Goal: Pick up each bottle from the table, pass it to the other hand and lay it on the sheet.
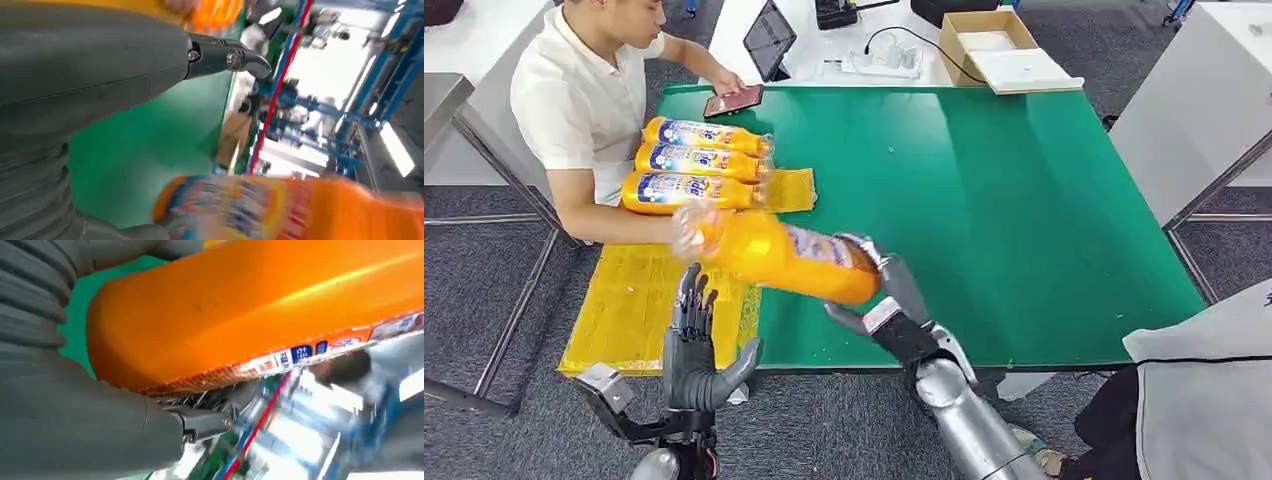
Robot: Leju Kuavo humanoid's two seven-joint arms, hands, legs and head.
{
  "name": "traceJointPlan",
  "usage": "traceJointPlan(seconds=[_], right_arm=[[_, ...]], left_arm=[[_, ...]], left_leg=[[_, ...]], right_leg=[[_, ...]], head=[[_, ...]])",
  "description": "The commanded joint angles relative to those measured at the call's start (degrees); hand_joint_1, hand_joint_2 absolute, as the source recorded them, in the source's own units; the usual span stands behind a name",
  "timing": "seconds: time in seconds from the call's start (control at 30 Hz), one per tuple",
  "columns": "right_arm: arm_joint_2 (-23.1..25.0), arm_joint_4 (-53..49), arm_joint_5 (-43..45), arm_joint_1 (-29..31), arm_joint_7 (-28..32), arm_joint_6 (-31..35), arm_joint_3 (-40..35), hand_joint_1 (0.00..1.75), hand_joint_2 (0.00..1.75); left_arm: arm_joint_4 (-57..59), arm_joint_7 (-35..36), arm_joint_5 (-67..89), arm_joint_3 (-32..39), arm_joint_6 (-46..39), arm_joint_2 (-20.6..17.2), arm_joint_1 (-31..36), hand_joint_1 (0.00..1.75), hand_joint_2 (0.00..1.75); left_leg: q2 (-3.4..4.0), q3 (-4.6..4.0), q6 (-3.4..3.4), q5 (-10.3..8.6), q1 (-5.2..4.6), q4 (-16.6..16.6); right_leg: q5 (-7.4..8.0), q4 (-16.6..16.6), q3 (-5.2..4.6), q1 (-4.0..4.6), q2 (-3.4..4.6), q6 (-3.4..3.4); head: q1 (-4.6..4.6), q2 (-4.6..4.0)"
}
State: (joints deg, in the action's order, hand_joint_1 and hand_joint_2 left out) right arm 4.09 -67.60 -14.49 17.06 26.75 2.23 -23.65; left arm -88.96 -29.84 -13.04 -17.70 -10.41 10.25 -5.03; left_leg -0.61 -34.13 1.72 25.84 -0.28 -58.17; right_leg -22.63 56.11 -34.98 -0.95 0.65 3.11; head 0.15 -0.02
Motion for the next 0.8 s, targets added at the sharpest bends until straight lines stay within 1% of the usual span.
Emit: traceJointPlan(seconds=[0.03, 0.07, 0.13, 0.17, 0.2, 0.23, 0.27, 0.33, 0.37, 0.43, 0.47, 0.53, 0.57, 0.6, 0.67, 0.73, 0.77, 0.8], right_arm=[[0.9, 5.9, -1.1, -0.1, -0.1, -2.3, -10.5, 1.75, 1.75], [1.2, 5.9, 0.8, -0.7, 0.5, -5.0, -11.0, 1.75, 1.75], [1.3, 5.8, 0.7, -0.8, 0.4, -4.8, -11.1, 1.75, 1.75], [1.3, 5.8, 0.7, -0.8, 0.4, -4.8, -11.1, 1.75, 1.75], [1.2, 5.8, 0.8, -0.7, 0.4, -4.9, -11.0, 1.75, 1.75], [2.0, 6.5, 8.1, -0.9, -2.1, -12.2, -9.4, 1.75, 1.75], [1.9, 7.2, 4.2, -0.2, -1.5, -8.2, -10.9, 1.75, 1.75], [3.2, 8.9, 6.2, 0.6, -2.0, -8.3, -10.1, 1.75, 1.75], [3.3, 8.8, 6.2, 0.6, -2.0, -8.3, -10.1, 1.75, 1.75], [3.3, 8.8, 6.2, 0.6, -2.0, -8.3, -10.1, 1.75, 1.75], [3.3, 8.8, 6.2, 0.6, -2.0, -8.3, -10.1, 1.75, 1.75], [3.3, 8.8, 6.2, 0.7, -2.0, -8.3, -10.2, 1.75, 1.75], [3.3, 8.8, 6.2, 0.7, -2.0, -8.3, -10.2, 1.75, 1.75], [3.3, 8.8, 6.2, 0.7, -2.0, -8.3, -10.2, 1.75, 1.75], [3.1, 9.1, 5.7, 1.0, -2.1, -7.3, -10.8, 1.75, 1.75], [3.1, 10.3, 6.0, 1.3, -2.2, -7.0, -11.0, 1.75, 1.75], [3.4, 11.7, 6.4, 1.7, -2.2, -6.6, -10.4, 1.75, 1.75], [3.4, 12.6, 6.5, 1.9, -1.9, -6.0, -9.9, 1.75, 1.75]], left_arm=[[-2.2, 1.7, -0.7, -1.5, -0.7, -0.5, 0.5, 0.0, 1.75], [-1.7, 2.4, -1.0, -1.6, -0.5, -0.5, 1.0, 0.0, 1.75], [-1.2, 2.4, -1.0, -1.5, -0.5, -0.5, 1.2, 0.0, 1.75], [-1.2, 2.4, -1.0, -1.5, -0.5, -0.5, 1.2, 0.0, 1.75], [-1.1, 2.4, -1.0, -1.5, -0.5, -0.5, 1.3, 0.0, 1.75], [0.9, 4.0, -0.4, -0.8, -3.2, -0.2, 2.3, 0.0, 1.75], [2.3, 4.4, -2.2, 0.0, -3.1, 0.2, 3.5, 0.0, 1.75], [2.8, 4.9, -5.3, 0.7, -1.3, 0.5, 4.3, 0.0, 1.75], [2.7, 4.9, -5.3, 0.7, -1.3, 0.5, 4.4, 0.0, 1.75], [2.7, 4.9, -5.3, 0.7, -1.3, 0.5, 4.4, 0.0, 1.75], [2.7, 4.9, -5.3, 0.7, -1.3, 0.5, 4.4, 0.0, 1.75], [2.1, 5.0, -5.2, 0.6, -1.4, 0.5, 4.0, 0.0, 1.75], [2.1, 5.0, -5.2, 0.6, -1.4, 0.5, 4.0, 0.0, 1.75], [2.1, 5.0, -5.2, 0.6, -1.4, 0.5, 4.0, 0.0, 1.75], [0.9, 5.8, -8.5, 0.2, 1.8, 0.3, 3.5, 0.0, 1.75], [0.0, 11.6, -18.1, -0.9, 11.4, -0.4, 2.8, 0.0, 1.75], [-0.5, 12.3, -19.0, -1.8, 14.0, -1.0, 2.1, 0.0, 1.75], [-0.5, 12.3, -18.4, -2.3, 14.5, -1.4, 1.7, 0.0, 1.75]], left_leg=[[0.08, 0.13, -0.07, 0.06, 0.05, 0.0], [0.12, 0.24, -0.1, 0.09, 0.06, 0.1], [0.05, 0.11, -0.06, 0.03, 0.02, 0.1], [0.06, 0.28, -0.12, 0.08, 0.07, 0.1], [0.03, 0.14, -0.1, 0.05, 0.06, 0.0], [0.03, 0.1, -0.08, 0.04, 0.03, 0.0], [0.08, 0.23, -0.13, 0.09, 0.06, 0.1], [0.01, 0.14, -0.09, 0.0, 0.02, 0.1], [0.0, 0.26, -0.15, 0.04, 0.05, 0.1], [0.04, 0.11, -0.09, 0.02, 0.02, 0.0], [0.08, 0.27, -0.15, 0.06, 0.06, 0.1], [0.04, 0.12, -0.08, 0.02, 0.01, 0.1], [0.04, 0.25, -0.13, 0.06, 0.04, 0.1], [0.04, 0.11, -0.07, 0.03, 0.02, 0.1], [0.08, 0.32, -0.13, 0.1, 0.06, 0.1], [0.05, 0.1, -0.07, 0.03, 0.02, 0.1], [0.05, 0.24, -0.11, 0.07, 0.05, 0.1], [0.09, 0.19, -0.1, 0.06, 0.04, 0.1]], right_leg=[[-0.03, -0.1, 0.12, 0.06, 0.02, -0.08], [-0.06, -0.1, 0.22, 0.07, 0.03, -0.12], [-0.04, -0.1, 0.1, 0.03, -0.01, -0.08], [-0.09, -0.1, 0.26, 0.08, -0.04, -0.16], [-0.06, -0.1, 0.15, 0.07, -0.05, -0.13], [-0.04, -0.1, 0.1, 0.04, -0.03, -0.1], [-0.08, -0.1, 0.23, 0.08, -0.02, -0.16], [-0.03, -0.1, 0.13, 0.04, -0.08, -0.12], [-0.08, -0.1, 0.26, 0.08, -0.13, -0.18], [-0.03, -0.1, 0.09, 0.04, -0.02, -0.12], [-0.06, -0.1, 0.24, 0.08, -0.03, -0.18], [-0.04, -0.1, 0.1, 0.02, -0.05, -0.1], [-0.08, -0.1, 0.23, 0.06, -0.08, -0.15], [-0.04, -0.1, 0.09, 0.03, -0.04, -0.1], [-0.12, -0.1, 0.3, 0.09, -0.05, -0.17], [-0.04, -0.1, 0.08, 0.03, -0.03, -0.09], [-0.08, -0.1, 0.23, 0.07, -0.06, -0.14], [-0.06, -0.1, 0.17, 0.05, 0.0, -0.12]], head=[[0.0, 0.0], [0.02, 0.0], [0.02, 0.0], [0.02, 0.0], [0.04, 0.0], [0.02, 0.0], [0.04, 0.0], [0.02, 0.0], [0.02, 0.0], [0.0, 0.0], [0.02, 0.0], [0.02, 0.0], [0.02, 0.0], [0.02, 0.0], [0.02, 0.0], [0.02, 0.0], [0.02, 0.0], [0.04, 0.0]])
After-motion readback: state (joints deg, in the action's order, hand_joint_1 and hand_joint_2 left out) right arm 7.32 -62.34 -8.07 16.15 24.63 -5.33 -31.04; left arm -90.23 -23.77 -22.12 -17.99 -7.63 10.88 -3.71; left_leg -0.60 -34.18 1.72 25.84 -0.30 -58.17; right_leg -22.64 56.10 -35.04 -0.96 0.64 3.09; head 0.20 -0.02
